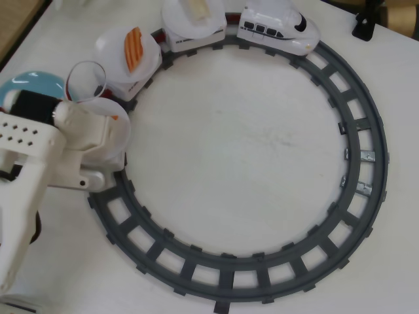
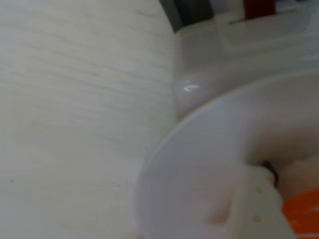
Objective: Pick up the sushi from the Shinkansen and put it on the blue dish
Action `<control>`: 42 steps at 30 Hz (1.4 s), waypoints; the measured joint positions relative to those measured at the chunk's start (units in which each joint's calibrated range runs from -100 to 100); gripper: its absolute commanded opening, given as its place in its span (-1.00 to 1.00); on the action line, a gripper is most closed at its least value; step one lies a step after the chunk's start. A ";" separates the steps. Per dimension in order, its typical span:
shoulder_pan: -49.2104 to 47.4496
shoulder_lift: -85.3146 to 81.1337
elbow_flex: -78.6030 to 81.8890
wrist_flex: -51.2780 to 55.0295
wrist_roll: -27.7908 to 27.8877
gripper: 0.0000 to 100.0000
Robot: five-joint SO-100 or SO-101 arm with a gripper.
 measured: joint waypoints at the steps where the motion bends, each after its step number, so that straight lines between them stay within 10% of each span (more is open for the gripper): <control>1: -0.08 0.00 0.00 -0.08 -0.05 -0.89; 20: -0.33 0.25 -14.82 3.53 -4.09 -0.89; 42: -25.58 7.59 -24.89 9.75 -15.83 -0.89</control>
